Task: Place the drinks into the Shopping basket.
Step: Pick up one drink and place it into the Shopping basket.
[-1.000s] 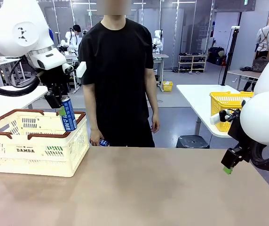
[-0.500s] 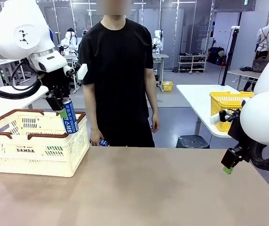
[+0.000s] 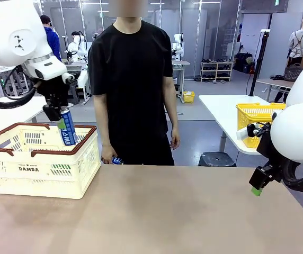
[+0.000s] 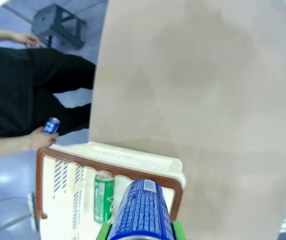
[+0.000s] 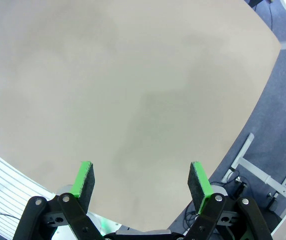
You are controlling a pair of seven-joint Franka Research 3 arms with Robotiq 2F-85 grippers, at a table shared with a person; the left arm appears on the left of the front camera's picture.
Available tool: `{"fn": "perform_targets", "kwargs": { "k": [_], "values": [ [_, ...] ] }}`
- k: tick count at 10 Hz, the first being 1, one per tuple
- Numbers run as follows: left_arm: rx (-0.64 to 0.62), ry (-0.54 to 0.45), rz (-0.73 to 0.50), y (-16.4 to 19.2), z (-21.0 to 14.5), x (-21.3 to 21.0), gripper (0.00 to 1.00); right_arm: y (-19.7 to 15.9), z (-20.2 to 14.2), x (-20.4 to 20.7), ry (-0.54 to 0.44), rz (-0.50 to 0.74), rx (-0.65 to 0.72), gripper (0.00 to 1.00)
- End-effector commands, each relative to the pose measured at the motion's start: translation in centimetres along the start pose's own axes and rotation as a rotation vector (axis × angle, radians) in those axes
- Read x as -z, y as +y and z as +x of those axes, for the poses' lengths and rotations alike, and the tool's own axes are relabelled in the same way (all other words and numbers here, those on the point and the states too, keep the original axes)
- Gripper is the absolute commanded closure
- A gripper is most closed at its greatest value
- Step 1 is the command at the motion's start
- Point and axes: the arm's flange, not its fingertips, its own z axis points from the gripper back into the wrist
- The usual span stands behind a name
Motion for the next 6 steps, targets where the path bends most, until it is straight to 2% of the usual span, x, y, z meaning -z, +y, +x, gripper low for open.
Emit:
{"fn": "perform_targets", "kwargs": {
  "k": [1,3,6],
  "values": [
    [-0.040,-0.026,-0.015,3.0,-1.7,-0.3,0.42,0.0,0.0,0.0,0.002,0.002,-0.001,0.06],
    [-0.094,-0.020,-0.078,6.1,-4.0,1.7,0.42,0.0,0.0,0.0,0.002,0.002,-0.001,0.06],
    [-0.028,-0.006,-0.139,9.1,-4.4,4.9,0.42,0.0,0.0,0.0,0.002,0.002,-0.001,0.06]
  ]
}}
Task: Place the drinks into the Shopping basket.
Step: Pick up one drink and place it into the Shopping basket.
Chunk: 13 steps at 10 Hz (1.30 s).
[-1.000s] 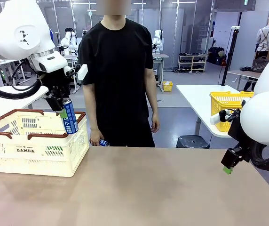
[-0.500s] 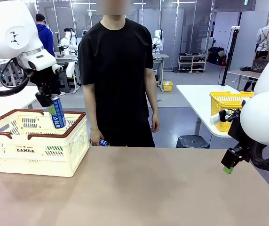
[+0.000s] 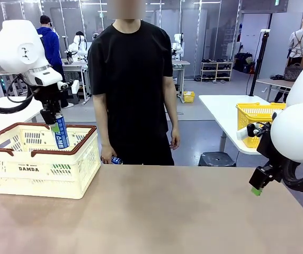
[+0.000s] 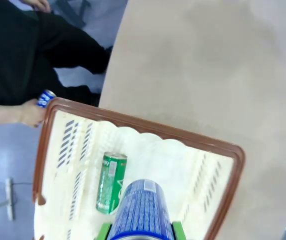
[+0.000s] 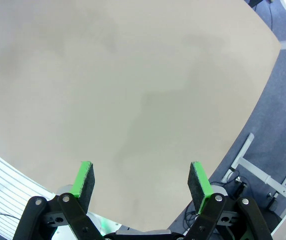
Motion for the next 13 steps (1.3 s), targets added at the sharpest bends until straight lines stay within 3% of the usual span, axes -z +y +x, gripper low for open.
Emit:
{"fn": "perform_targets", "kwargs": {
  "k": [1,5,13],
  "values": [
    [0.097,-0.021,-0.039,1.5,1.0,-0.1,0.42,0.0,0.0,0.0,0.003,0.002,-0.001,0.06],
    [0.171,0.025,-0.081,1.6,1.0,5.6,0.42,0.0,0.0,0.0,0.003,0.002,-0.001,0.06],
    [0.163,-0.060,-0.124,0.9,-2.6,13.7,0.42,0.0,0.0,0.0,0.003,0.002,-0.001,0.06]
  ]
}}
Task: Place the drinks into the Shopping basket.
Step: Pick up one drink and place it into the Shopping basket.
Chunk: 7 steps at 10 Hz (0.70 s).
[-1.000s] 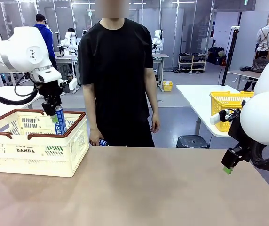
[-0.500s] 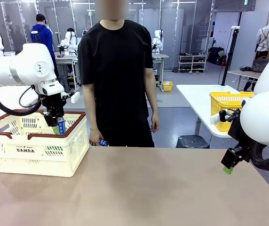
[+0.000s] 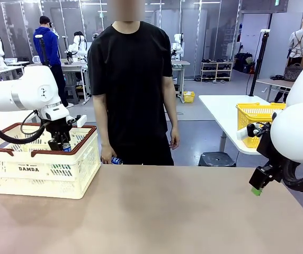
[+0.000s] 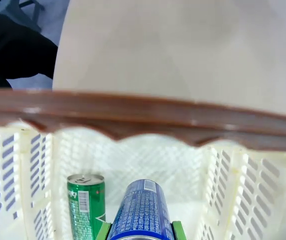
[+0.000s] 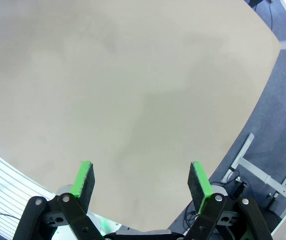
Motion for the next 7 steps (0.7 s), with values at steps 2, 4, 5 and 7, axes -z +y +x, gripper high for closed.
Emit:
{"fn": "perform_targets", "kwargs": {
  "k": [2,4,5,7],
  "values": [
    [0.028,-0.033,0.004,-1.0,-1.5,1.2,0.42,0.0,0.0,0.0,0.002,0.002,-0.001,0.06],
    [0.034,-0.023,-0.023,-1.0,-1.7,2.3,0.42,0.0,0.0,0.0,0.002,0.002,-0.001,0.06],
    [0.038,-0.006,-0.034,-1.1,-2.0,2.8,0.42,0.0,0.0,0.0,0.002,0.002,-0.001,0.06],
    [0.024,-0.008,-0.032,-1.3,-2.5,3.1,0.42,0.0,0.0,0.0,0.002,0.002,-0.001,0.06]
  ]
}}
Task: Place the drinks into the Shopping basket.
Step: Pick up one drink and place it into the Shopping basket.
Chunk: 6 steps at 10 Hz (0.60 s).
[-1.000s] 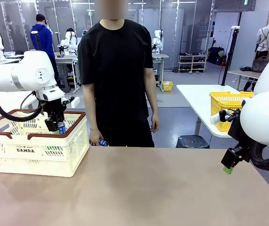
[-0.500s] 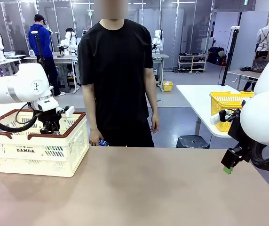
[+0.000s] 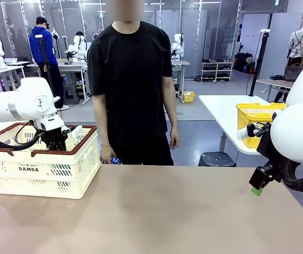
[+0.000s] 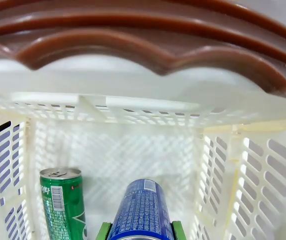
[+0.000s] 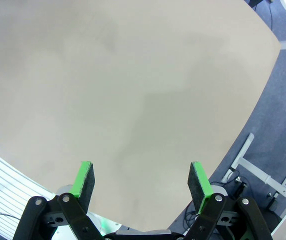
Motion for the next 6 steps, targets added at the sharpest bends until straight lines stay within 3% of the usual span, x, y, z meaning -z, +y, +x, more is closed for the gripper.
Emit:
{"fn": "perform_targets", "kwargs": {
  "k": [1,3,4,5,6],
  "values": [
    [0.019,-0.012,0.017,-0.47,-0.76,0.38,0.42,0.05,-0.04,-0.01,0.002,0.002,-0.001,0.06],
    [0.031,-0.029,0.011,-0.66,-0.80,0.58,0.42,0.05,-0.04,-0.01,0.002,0.002,-0.001,0.06],
    [0.026,-0.048,0.017,-0.67,-0.85,0.53,0.23,0.05,-0.04,-0.01,0.002,0.002,-0.001,0.06],
    [0.036,-0.054,0.020,-0.71,-0.75,0.28,0.23,0.05,-0.04,-0.01,0.002,0.002,-0.001,0.06],
    [0.037,-0.052,0.024,-0.88,-0.78,-0.05,0.03,0.05,-0.04,-0.01,0.002,0.002,-0.001,0.06]
  ]
}}
